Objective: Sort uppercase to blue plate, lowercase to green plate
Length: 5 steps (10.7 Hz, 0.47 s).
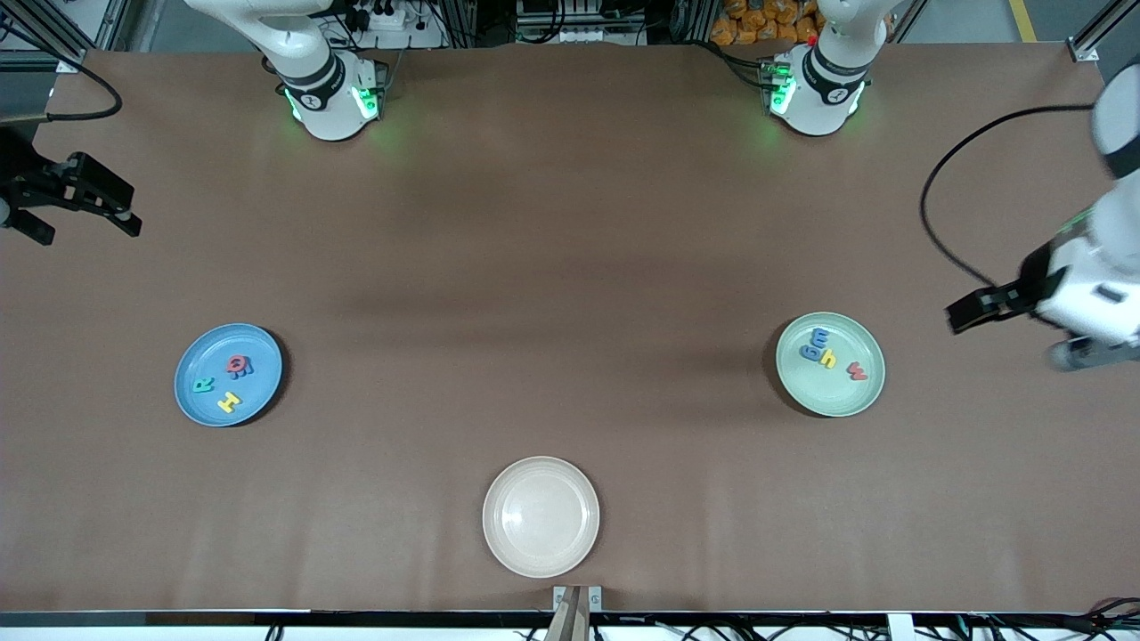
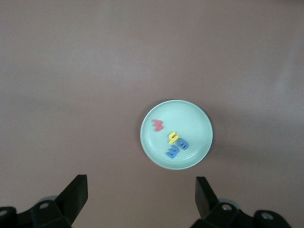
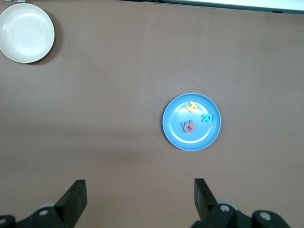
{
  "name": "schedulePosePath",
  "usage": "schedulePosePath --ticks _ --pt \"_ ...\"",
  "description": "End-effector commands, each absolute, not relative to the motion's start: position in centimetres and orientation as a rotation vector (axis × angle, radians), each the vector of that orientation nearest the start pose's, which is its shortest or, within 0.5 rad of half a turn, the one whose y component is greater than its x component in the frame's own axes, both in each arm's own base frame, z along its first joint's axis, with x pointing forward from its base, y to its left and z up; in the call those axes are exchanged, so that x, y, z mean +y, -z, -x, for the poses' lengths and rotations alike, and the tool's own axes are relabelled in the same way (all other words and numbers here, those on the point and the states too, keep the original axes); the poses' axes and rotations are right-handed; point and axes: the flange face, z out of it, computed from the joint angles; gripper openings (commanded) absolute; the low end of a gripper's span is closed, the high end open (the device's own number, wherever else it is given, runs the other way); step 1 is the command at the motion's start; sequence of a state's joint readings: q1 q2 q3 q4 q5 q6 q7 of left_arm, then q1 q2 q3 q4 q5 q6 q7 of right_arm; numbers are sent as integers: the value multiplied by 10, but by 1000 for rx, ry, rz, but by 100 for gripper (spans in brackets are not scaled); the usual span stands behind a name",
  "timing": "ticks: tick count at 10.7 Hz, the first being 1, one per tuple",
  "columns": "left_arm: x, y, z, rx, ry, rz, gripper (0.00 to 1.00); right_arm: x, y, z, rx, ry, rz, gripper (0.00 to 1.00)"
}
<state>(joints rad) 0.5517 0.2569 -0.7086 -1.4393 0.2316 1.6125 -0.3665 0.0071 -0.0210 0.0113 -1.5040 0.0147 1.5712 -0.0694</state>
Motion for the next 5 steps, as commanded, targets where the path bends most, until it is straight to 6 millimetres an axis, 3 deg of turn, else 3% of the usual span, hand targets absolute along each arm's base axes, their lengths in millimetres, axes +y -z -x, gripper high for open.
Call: schedulePosePath --ticks 1,3,4,5 --pt "-6 -599 -610 -318 -45 3076 100 6 -670 -542 -118 111 3138 100" --pt "-1 -603 -609 -234 -40 3079 100 5 -668 -540 -113 82 3139 100" --pt "13 -610 -605 -270 -33 3075 100 4 -668 -539 -111 80 3139 100" --pt "10 -616 -602 -256 -28 3074 100 4 -671 -537 -111 84 3139 100"
